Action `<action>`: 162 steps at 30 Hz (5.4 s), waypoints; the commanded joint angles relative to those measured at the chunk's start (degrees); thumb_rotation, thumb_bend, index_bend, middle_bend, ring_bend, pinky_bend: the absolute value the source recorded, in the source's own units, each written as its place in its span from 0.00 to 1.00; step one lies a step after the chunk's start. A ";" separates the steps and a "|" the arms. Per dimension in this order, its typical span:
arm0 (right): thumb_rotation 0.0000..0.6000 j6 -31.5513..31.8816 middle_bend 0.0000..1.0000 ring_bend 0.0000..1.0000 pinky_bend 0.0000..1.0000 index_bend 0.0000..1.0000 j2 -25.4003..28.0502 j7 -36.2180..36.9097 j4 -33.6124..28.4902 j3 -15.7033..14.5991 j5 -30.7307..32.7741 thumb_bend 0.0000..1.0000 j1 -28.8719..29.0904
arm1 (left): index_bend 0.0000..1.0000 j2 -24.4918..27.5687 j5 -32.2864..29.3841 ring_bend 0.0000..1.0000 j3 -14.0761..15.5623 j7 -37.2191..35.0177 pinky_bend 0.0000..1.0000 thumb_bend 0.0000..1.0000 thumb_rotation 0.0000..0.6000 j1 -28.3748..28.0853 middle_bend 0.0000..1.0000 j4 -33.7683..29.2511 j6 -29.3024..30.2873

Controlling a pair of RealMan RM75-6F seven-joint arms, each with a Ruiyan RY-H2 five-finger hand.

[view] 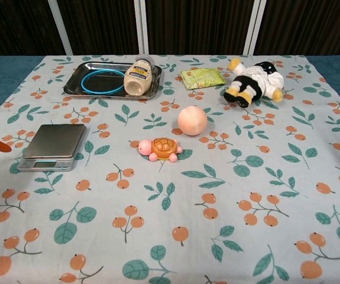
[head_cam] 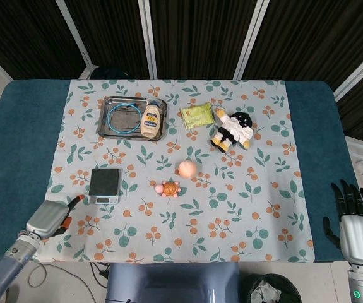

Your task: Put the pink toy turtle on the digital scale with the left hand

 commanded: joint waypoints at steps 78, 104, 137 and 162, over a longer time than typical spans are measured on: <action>1.00 -0.30 0.00 0.01 0.00 0.01 -0.13 -0.18 -0.20 0.17 0.44 0.50 -0.03 | 0.12 -3.32 -5.44 0.63 1.96 5.47 0.58 0.58 1.00 -3.37 0.66 1.13 -1.88; 1.00 -0.18 0.00 0.01 0.00 0.01 -0.15 -0.21 -0.25 0.25 0.48 0.50 -0.06 | 0.12 -3.09 -7.12 0.63 2.24 6.95 0.58 0.58 1.00 -3.60 0.66 1.25 -1.52; 1.00 -0.77 0.00 0.01 0.00 0.01 -0.34 -0.74 -0.32 0.19 0.74 0.50 0.14 | 0.06 -6.79 -23.03 0.06 -16.46 29.14 0.24 0.06 1.00 -20.87 0.14 -13.59 1.44; 1.00 -1.86 0.00 0.01 0.00 0.01 -0.67 -1.01 0.44 0.46 1.92 0.50 0.63 | 0.14 -26.86 -42.34 0.25 -13.18 42.34 0.39 0.07 1.00 -35.32 0.30 -2.00 5.02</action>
